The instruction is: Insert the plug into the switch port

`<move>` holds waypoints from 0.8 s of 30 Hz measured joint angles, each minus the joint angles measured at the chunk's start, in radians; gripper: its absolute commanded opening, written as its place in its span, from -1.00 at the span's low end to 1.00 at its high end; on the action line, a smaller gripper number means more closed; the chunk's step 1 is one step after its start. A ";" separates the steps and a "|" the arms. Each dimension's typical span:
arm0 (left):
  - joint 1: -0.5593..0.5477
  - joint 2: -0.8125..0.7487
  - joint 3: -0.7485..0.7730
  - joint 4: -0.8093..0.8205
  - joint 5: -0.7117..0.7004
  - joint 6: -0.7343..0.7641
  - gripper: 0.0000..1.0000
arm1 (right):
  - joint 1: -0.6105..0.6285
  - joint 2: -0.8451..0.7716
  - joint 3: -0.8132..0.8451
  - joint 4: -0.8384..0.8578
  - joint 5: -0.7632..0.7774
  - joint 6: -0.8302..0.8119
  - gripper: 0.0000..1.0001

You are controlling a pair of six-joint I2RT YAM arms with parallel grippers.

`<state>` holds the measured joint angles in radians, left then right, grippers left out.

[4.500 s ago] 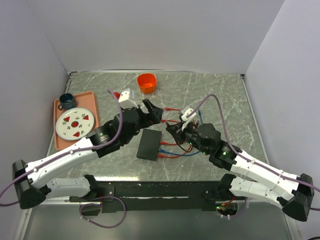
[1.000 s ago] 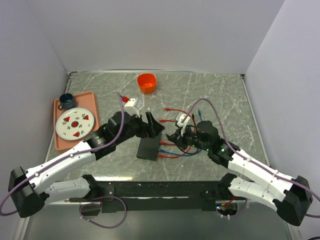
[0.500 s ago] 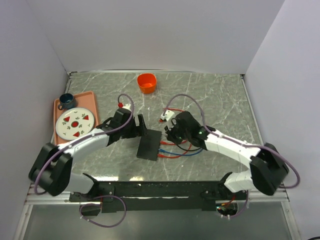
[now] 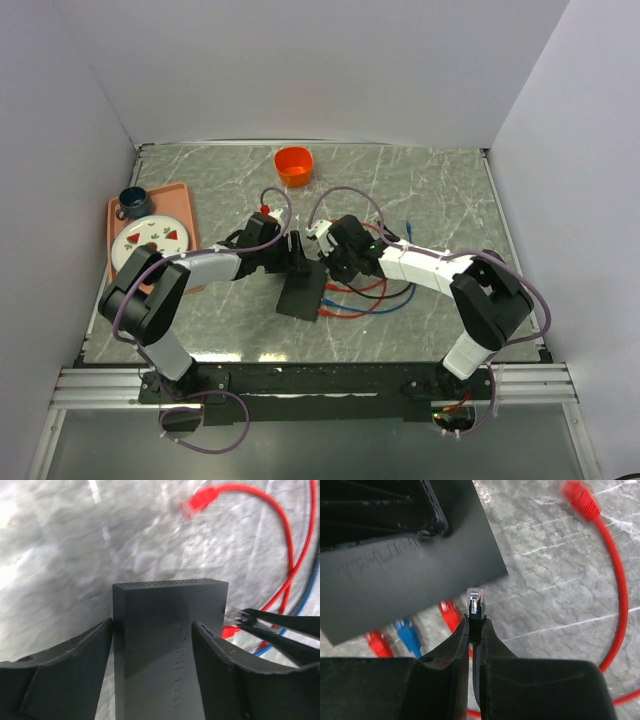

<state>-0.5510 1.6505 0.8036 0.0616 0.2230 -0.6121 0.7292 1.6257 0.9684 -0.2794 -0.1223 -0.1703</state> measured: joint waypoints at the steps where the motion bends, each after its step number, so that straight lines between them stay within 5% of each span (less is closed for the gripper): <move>1: 0.000 0.012 0.006 0.016 0.016 0.002 0.33 | -0.001 0.010 0.006 -0.004 0.005 -0.003 -1.00; 9: 0.002 0.063 0.051 0.036 0.050 0.009 0.48 | -0.007 0.062 0.072 -0.071 0.068 0.016 -1.00; 24: 0.002 0.084 0.084 0.025 0.044 0.017 0.46 | -0.007 0.055 0.064 -0.082 0.111 0.057 -1.00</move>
<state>-0.5491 1.7348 0.8879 0.0864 0.2672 -0.5949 0.7219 1.6806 1.0321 -0.3618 -0.0116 -0.1131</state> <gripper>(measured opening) 0.732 0.114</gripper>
